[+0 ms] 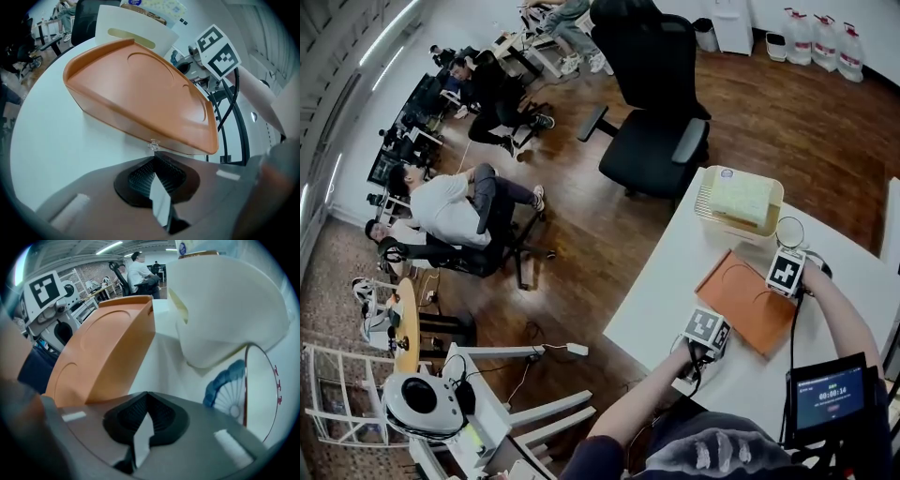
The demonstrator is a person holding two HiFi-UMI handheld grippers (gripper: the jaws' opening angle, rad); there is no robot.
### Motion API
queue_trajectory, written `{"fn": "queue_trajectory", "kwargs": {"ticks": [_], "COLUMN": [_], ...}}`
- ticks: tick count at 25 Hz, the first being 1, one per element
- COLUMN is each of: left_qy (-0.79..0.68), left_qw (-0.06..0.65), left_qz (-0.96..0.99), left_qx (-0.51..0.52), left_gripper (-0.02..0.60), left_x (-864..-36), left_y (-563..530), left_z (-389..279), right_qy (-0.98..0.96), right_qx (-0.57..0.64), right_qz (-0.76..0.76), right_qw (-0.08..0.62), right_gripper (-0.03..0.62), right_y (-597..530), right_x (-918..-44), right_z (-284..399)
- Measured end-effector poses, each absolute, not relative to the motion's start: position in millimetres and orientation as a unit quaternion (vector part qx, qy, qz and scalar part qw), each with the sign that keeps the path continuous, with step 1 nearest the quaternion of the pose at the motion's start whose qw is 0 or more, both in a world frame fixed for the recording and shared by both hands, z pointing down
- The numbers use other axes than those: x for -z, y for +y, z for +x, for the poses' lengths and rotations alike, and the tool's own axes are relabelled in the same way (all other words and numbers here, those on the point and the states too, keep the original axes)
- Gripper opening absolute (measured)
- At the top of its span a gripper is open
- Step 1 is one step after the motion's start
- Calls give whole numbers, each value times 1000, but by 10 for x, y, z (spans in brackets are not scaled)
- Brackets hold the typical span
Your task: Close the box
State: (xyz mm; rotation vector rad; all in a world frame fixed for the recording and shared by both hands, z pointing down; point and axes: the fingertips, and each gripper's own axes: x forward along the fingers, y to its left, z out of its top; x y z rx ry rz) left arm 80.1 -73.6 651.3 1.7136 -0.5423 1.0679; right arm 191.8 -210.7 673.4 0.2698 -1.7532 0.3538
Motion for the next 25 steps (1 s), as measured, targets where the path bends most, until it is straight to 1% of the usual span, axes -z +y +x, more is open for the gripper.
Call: {"fn": "queue_trajectory", "kwargs": {"ticks": [4,7,12,14,25], "left_qy": [-225,-231,-204,-206,-213], "left_qw": [491,490,521,506,505], "left_qz": [714,712,718,723,729], "left_qx": [-447,-447,-415,-423,-411], "left_gripper": [15,15,15,15,15], "left_x": [-6600,-6565,-6492,-6485,-6288], "left_y": [-888,-893,-810,-794,-802], "left_z": [726,696,907,935,634], "right_qy": [-782,-772,-760,-754,-746], "right_qx": [-159,-148,-134,-134,-144], "right_qz": [114,114,102,98,104], "right_qw": [592,607,628,635,641], "right_gripper": [6,6,6,6,6], "right_y": [-2198,-2235,-2205,-2186,-2227], "right_x": [-6831,-6781,-6770,-6784,-6792], "right_z": [1751,1774,1829,1852,1868]}}
